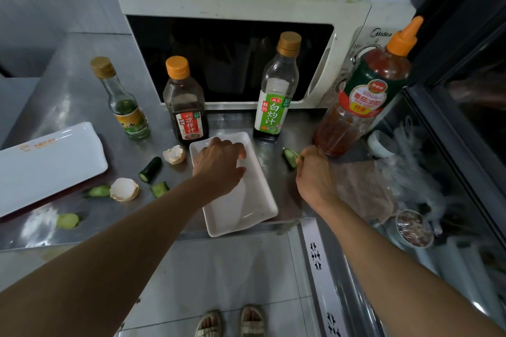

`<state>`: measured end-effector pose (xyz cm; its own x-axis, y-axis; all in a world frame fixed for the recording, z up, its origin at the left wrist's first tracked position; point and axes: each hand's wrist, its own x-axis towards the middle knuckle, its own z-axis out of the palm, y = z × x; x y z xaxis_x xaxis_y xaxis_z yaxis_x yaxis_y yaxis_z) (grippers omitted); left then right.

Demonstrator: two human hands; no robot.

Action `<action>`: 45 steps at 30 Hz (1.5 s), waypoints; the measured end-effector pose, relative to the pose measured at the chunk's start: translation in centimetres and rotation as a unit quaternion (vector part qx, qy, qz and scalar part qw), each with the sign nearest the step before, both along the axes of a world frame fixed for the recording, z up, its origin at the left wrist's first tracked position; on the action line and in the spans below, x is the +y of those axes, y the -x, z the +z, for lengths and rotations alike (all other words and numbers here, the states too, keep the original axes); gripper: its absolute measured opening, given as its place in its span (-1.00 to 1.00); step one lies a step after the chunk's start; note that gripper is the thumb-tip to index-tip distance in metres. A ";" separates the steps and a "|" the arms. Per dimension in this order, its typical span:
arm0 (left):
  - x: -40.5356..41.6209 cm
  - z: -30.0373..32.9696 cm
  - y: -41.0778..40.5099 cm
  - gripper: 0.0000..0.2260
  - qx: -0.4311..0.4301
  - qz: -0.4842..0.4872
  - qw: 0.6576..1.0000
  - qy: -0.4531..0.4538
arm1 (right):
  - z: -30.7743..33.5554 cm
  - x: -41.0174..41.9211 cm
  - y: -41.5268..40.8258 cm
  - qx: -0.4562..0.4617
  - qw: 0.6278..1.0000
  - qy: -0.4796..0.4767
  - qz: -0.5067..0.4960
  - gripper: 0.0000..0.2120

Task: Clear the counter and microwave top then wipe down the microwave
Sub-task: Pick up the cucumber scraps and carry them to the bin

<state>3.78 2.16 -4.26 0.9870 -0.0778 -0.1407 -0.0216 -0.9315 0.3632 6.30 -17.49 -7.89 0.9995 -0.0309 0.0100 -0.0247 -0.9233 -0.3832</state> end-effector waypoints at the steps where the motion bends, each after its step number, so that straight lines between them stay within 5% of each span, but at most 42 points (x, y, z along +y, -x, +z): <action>1: -0.1 0.1 -0.1 -0.70 0.000 -0.001 1.000 0.000 | 0.2 -0.3 -0.5 -0.007 1.000 -0.005 -0.005 -0.92; 10: -0.1 -0.2 -0.5 -0.71 0.001 0.002 1.000 -0.007 | -1.6 -0.3 -2.5 0.037 0.999 0.020 0.032 -0.86; 24: -0.3 -0.6 -0.5 -0.71 0.006 0.012 1.000 -0.006 | -1.6 -0.7 -2.0 0.040 0.997 -0.071 0.016 -0.83; 32: -0.1 -0.8 -0.4 -0.71 0.007 0.019 1.000 -0.005 | -2.1 -0.4 -2.1 0.050 0.998 -0.006 0.041 -0.60; 45: 1.2 -0.7 1.4 -0.70 0.006 0.053 0.999 0.001 | -1.2 0.3 -1.7 0.014 0.998 0.020 0.065 -0.68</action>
<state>2.38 3.34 -5.00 0.9880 0.0259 -0.1523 0.0804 -0.9279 0.3639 8.01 -17.16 -9.11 0.9948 0.0996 -0.0195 0.0866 -0.9337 -0.3473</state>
